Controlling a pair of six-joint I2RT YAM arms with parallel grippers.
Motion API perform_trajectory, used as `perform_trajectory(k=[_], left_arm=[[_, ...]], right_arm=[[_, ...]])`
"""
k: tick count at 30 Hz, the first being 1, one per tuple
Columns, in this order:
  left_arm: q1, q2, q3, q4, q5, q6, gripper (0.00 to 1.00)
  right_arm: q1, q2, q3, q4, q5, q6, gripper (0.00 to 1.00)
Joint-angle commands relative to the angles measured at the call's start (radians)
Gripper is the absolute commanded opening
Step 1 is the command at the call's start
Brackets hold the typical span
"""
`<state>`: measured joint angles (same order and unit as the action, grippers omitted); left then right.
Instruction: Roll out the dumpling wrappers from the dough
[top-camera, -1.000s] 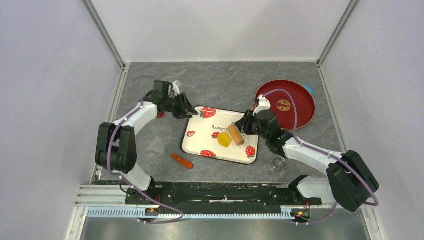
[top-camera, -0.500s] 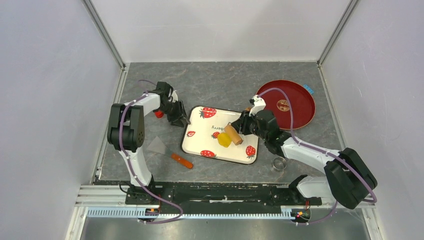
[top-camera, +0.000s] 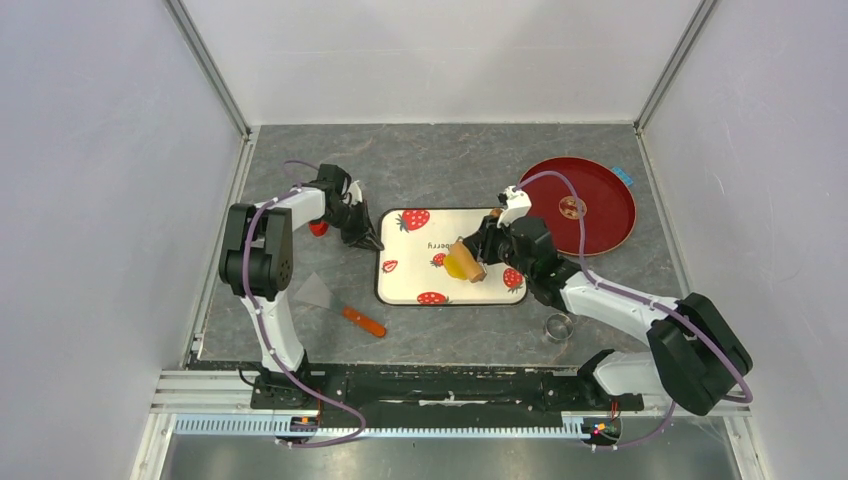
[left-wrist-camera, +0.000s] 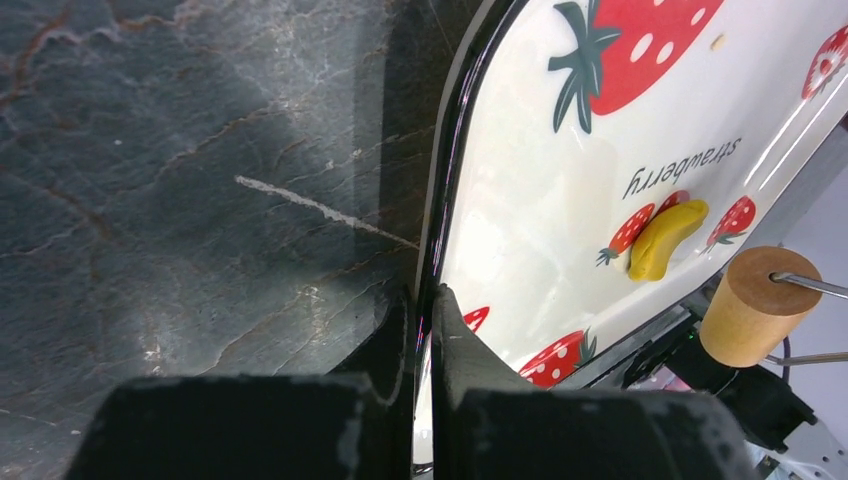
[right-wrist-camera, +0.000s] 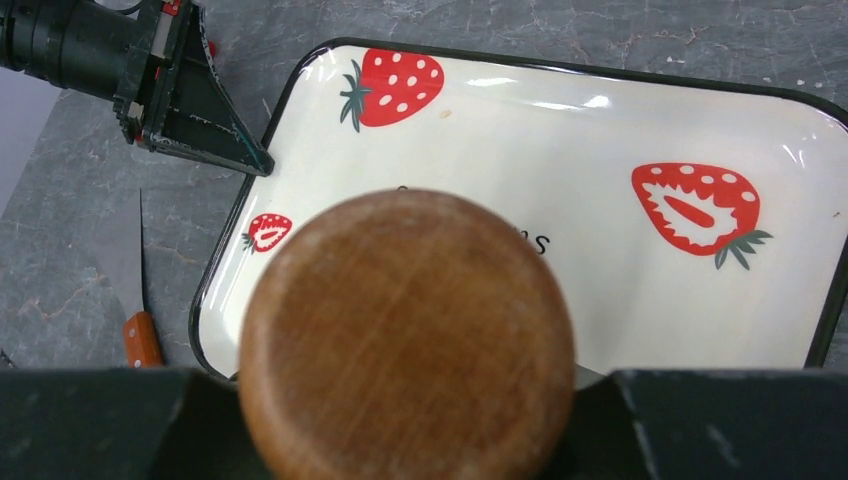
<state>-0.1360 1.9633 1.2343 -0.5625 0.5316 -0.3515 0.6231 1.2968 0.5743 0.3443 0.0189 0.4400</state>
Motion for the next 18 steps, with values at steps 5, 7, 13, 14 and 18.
perform_trajectory(k=[5, 7, 13, 14, 18], left_arm=[[0.008, -0.010, -0.045, 0.032, -0.120, -0.082, 0.02], [0.008, -0.007, -0.045, 0.031, -0.116, -0.077, 0.02], [0.007, -0.015, -0.047, 0.023, -0.126, -0.066, 0.02], [0.007, -0.016, -0.048, 0.022, -0.126, -0.066, 0.02], [0.007, -0.012, -0.047, 0.021, -0.118, -0.066, 0.02]], right_arm=[[0.047, 0.041, 0.135, 0.017, 0.156, -0.022, 0.00], [0.060, 0.054, 0.146, 0.013, 0.211, -0.009, 0.00], [0.094, 0.122, 0.169, 0.049, 0.287, 0.008, 0.00], [0.101, 0.136, 0.175, 0.048, 0.300, 0.008, 0.00], [0.122, 0.176, 0.173, 0.072, 0.332, -0.007, 0.00]])
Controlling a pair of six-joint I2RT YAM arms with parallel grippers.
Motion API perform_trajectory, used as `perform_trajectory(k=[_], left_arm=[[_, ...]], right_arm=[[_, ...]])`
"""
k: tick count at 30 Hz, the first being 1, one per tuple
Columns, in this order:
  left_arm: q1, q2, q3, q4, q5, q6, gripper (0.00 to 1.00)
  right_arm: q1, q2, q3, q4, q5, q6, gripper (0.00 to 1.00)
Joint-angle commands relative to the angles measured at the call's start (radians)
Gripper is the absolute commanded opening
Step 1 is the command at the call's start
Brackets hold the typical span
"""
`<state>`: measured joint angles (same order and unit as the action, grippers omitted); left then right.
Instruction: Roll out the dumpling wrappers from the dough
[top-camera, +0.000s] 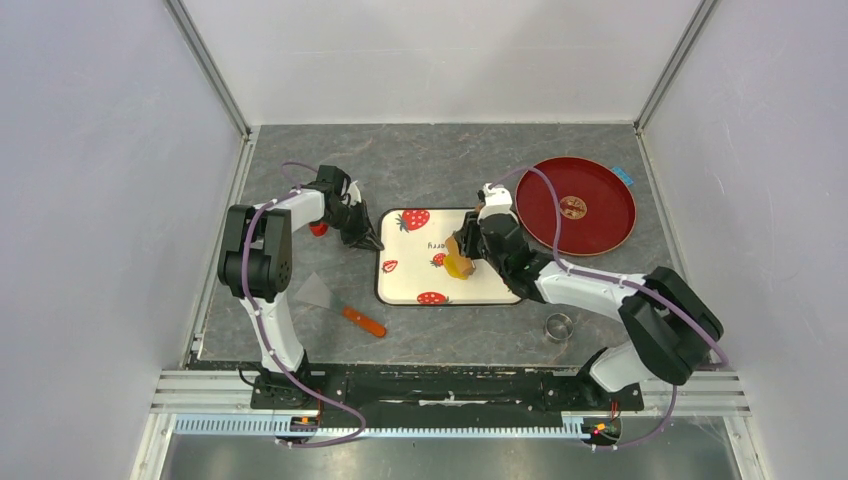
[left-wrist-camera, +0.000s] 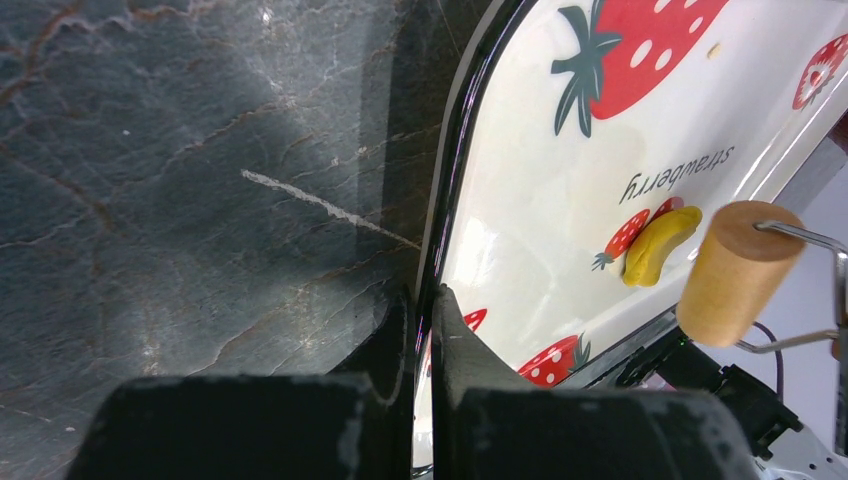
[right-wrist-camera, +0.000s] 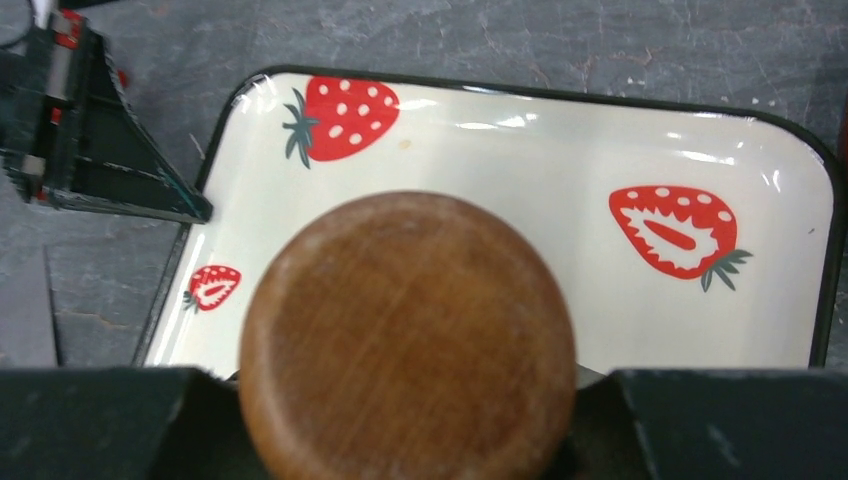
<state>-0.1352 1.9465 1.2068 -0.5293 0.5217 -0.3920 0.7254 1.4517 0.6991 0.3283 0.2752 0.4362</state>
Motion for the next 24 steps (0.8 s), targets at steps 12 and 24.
perform_trajectory(k=[12, 24], left_arm=[[0.001, 0.004, -0.020, -0.008, -0.112, -0.024, 0.02], [-0.003, 0.007, -0.019, -0.008, -0.110, -0.022, 0.02]], right_arm=[[0.055, 0.080, -0.062, 0.176, 0.141, -0.043, 0.00], [0.104, 0.142, -0.136, 0.168, 0.181, -0.041, 0.00]])
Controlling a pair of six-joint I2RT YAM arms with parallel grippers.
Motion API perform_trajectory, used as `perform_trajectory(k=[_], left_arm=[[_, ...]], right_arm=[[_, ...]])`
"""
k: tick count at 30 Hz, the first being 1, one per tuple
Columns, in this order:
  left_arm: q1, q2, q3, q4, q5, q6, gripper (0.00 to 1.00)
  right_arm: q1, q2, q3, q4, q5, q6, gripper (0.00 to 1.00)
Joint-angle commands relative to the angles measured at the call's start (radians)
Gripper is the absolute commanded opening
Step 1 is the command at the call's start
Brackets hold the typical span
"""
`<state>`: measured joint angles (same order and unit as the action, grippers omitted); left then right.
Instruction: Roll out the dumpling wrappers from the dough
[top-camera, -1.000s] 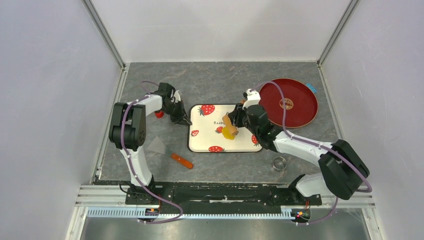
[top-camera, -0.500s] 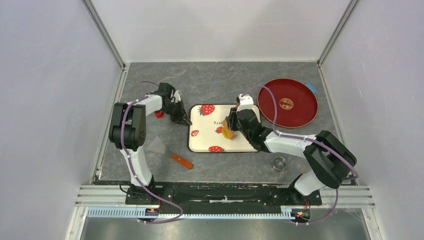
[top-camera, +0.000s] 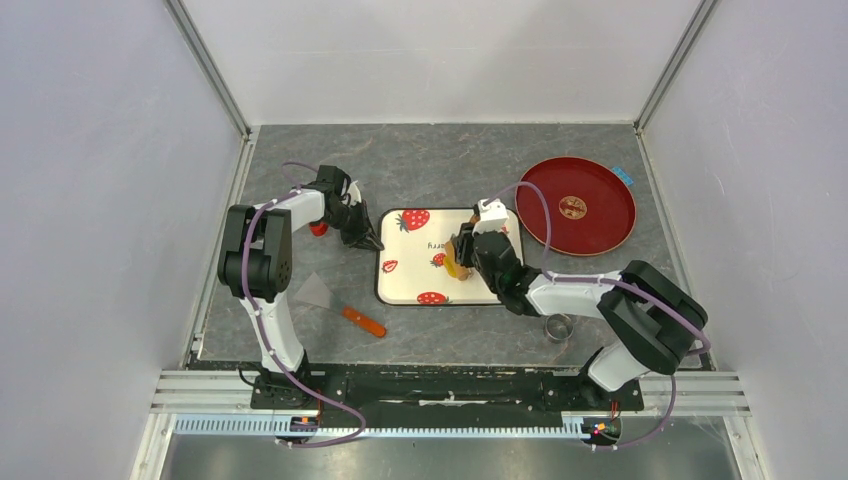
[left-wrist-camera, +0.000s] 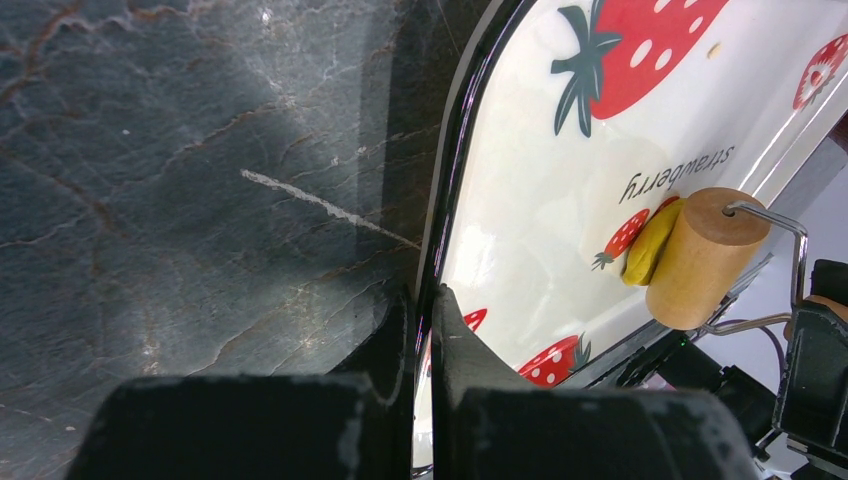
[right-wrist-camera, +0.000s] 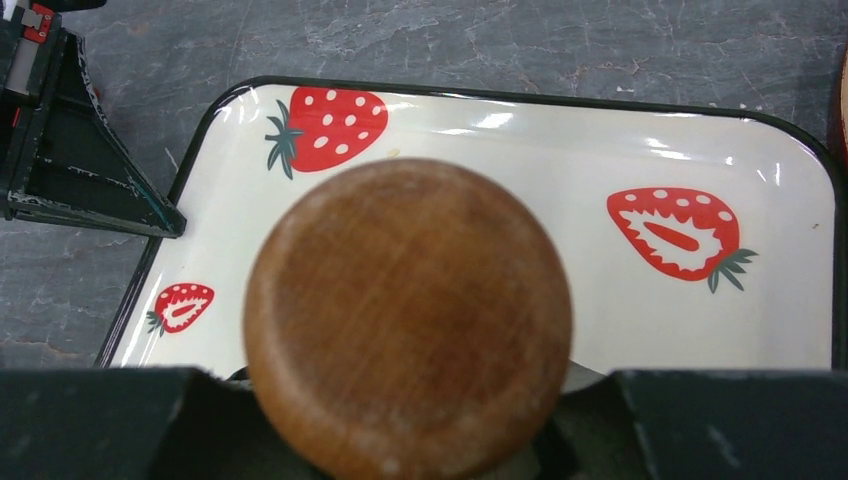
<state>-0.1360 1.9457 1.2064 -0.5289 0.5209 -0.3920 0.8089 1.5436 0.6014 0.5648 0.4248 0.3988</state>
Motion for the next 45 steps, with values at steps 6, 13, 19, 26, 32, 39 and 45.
perform_trajectory(k=[6, 13, 19, 26, 32, 39, 45], left_arm=[[-0.013, 0.012, -0.021, -0.002, -0.107, -0.025, 0.02], [-0.019, 0.015, -0.022, -0.002, -0.108, -0.025, 0.02], [-0.021, 0.015, -0.022, -0.002, -0.107, -0.021, 0.02], [-0.022, 0.015, -0.022, -0.002, -0.108, -0.022, 0.02], [-0.022, 0.015, -0.022, -0.002, -0.110, -0.022, 0.02], [-0.024, 0.015, -0.020, -0.003, -0.111, -0.020, 0.02], [-0.025, 0.016, -0.022, -0.004, -0.113, -0.019, 0.02]], right_arm=[[0.022, 0.058, -0.100, -0.085, 0.061, 0.044, 0.00], [0.022, 0.068, -0.173, -0.076, 0.074, 0.081, 0.00], [0.022, 0.102, -0.224, -0.046, 0.074, 0.098, 0.00], [0.024, 0.130, -0.265, -0.027, 0.067, 0.117, 0.00], [0.035, 0.161, -0.272, -0.025, 0.064, 0.131, 0.00], [0.039, 0.208, -0.283, -0.019, 0.046, 0.153, 0.00], [0.038, 0.227, -0.293, -0.020, 0.048, 0.165, 0.00]])
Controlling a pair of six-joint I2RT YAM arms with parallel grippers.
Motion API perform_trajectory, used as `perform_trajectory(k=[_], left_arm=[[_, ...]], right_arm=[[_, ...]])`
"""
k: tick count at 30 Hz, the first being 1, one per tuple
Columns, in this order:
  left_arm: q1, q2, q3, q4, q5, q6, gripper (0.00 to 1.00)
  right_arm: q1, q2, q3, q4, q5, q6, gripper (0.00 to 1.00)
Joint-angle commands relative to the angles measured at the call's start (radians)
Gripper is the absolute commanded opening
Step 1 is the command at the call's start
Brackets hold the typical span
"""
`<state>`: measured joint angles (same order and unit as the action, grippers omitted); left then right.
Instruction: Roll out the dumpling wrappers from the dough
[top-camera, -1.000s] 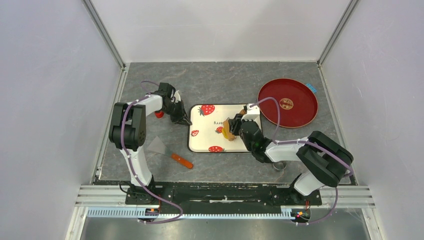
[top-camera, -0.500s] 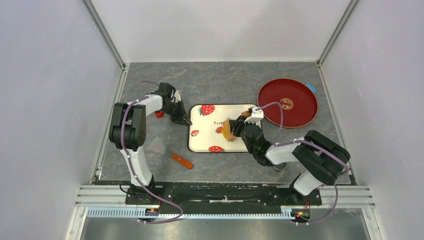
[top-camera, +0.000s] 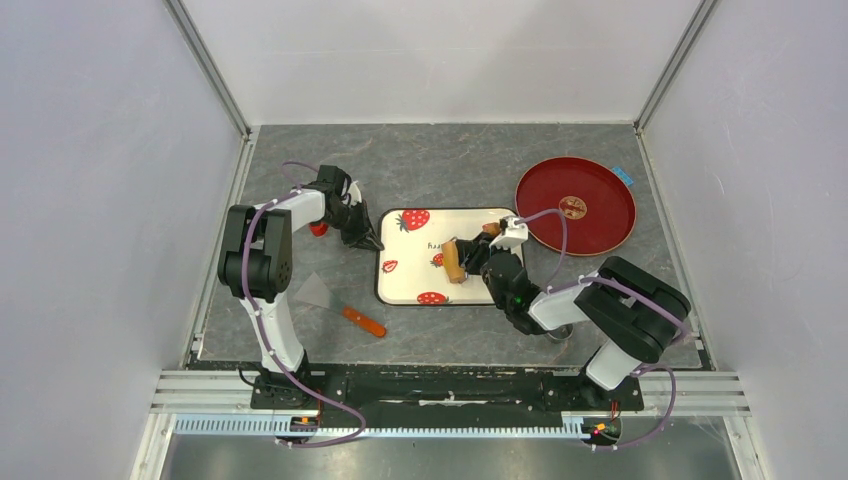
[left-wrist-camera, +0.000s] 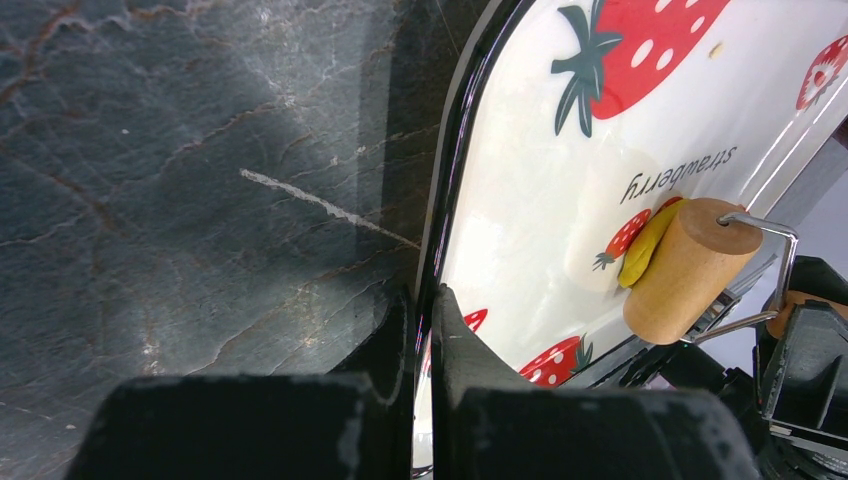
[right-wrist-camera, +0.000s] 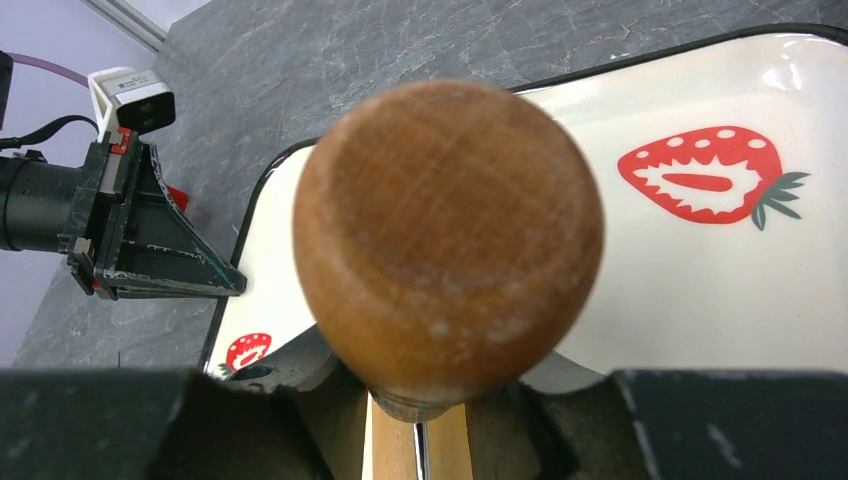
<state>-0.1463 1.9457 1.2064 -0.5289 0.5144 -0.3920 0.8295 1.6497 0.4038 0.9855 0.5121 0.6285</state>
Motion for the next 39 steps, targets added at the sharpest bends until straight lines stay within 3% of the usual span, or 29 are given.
perform_trajectory(k=[1, 39], left_arm=[[-0.015, 0.014, -0.022, -0.003, -0.107, -0.018, 0.02], [-0.019, 0.017, -0.018, -0.009, -0.111, -0.016, 0.02]], right_arm=[[0.017, 0.122, -0.097, -0.441, -0.037, -0.063, 0.00], [0.017, 0.220, -0.091, -0.400, -0.091, -0.020, 0.00]])
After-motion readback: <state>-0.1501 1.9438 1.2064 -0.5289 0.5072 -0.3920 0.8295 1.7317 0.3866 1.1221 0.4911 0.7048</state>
